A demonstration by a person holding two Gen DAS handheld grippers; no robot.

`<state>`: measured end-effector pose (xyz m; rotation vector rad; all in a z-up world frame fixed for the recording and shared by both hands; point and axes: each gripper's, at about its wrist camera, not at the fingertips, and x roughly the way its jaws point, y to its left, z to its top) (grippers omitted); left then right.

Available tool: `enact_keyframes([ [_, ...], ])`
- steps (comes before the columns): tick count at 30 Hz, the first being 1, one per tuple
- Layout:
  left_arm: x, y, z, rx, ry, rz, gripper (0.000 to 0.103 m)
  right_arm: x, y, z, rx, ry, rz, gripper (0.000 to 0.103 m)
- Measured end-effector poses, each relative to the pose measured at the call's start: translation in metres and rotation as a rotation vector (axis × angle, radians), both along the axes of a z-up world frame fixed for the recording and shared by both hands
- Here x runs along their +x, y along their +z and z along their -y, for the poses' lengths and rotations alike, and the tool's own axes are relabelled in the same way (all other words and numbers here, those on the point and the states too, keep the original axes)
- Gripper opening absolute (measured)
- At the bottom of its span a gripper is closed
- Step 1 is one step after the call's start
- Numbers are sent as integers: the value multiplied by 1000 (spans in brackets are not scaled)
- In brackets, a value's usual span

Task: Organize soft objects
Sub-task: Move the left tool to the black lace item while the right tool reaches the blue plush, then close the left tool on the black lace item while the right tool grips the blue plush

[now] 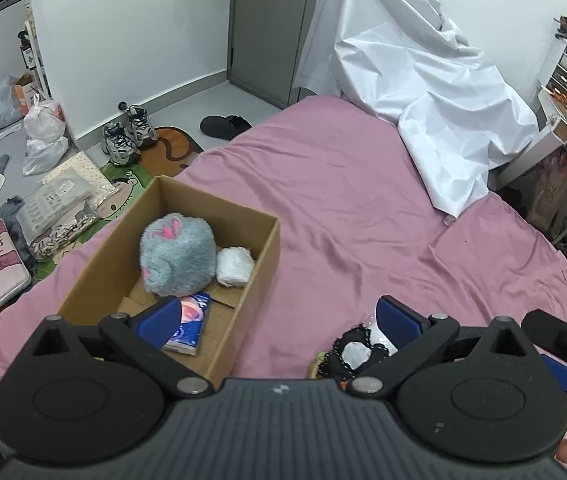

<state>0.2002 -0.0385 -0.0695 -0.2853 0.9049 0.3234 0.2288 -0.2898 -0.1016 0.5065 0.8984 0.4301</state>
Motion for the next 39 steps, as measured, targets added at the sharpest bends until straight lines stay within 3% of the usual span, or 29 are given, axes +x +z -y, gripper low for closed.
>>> enact_keyframes([
  [12, 13, -11, 37, -4, -48, 10, 102, 10, -12, 35, 69, -46, -41, 103],
  [22, 29, -40, 48, -76, -53, -22, 99, 23, -38, 43, 106, -55, -128, 103],
  [33, 42, -87, 46, -170, -43, -100, 72, 29, -61, 40, 91, -76, -193, 101],
  [39, 50, -110, 41, -206, -36, -135, 70, 38, -78, 29, 59, -65, -252, 85],
])
